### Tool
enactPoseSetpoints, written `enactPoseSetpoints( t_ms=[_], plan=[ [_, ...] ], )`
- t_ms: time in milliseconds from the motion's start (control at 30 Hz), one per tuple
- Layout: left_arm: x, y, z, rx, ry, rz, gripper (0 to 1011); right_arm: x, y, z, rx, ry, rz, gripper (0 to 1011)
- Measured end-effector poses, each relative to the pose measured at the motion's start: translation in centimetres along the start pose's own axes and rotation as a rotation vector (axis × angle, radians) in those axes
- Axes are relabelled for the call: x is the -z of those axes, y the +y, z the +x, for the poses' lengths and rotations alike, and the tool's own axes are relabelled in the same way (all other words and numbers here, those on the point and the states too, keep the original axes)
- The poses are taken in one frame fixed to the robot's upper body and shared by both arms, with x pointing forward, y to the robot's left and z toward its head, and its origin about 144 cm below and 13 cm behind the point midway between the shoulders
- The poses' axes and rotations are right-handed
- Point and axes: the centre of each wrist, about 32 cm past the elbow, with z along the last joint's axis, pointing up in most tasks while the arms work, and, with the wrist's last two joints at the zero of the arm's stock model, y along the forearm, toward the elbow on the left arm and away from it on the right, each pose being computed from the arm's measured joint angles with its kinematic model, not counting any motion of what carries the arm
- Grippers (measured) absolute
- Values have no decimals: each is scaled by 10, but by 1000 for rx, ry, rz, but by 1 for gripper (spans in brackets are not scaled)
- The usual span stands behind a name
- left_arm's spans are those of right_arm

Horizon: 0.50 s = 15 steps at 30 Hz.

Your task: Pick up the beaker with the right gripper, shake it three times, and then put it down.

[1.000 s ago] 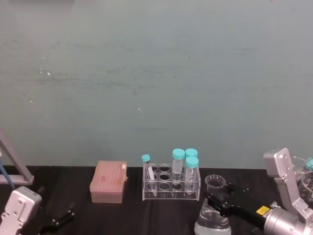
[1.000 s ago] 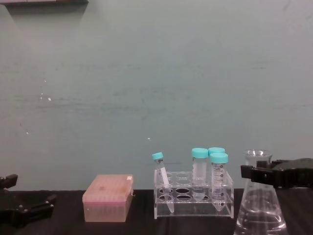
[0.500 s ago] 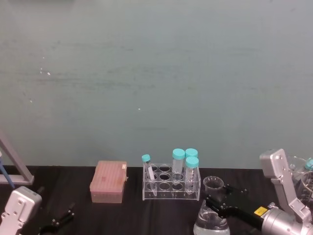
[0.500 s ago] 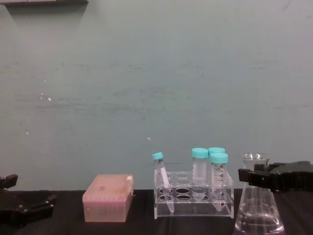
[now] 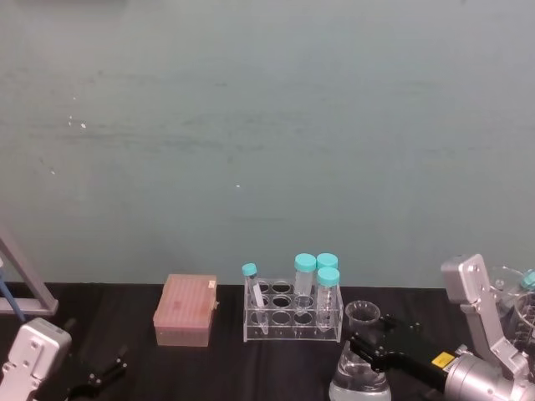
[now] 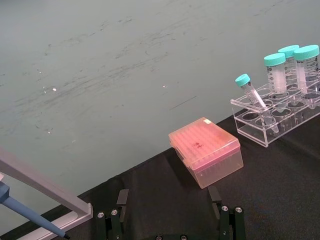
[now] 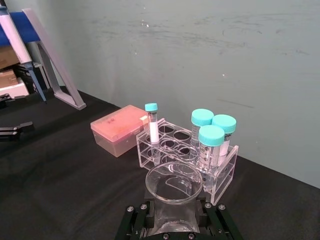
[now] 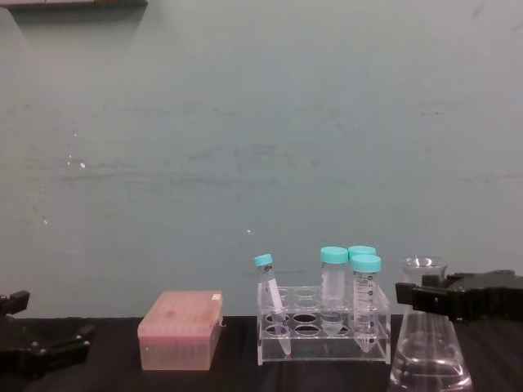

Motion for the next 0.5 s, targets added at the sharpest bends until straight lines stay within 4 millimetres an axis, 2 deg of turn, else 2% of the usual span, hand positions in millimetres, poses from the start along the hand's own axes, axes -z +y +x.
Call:
enactPoseSetpoints(
  t_ms=[500],
  plan=[
    [0,0,0,0,0,0,1000,0,2,2,2,0,1,450]
  ],
)
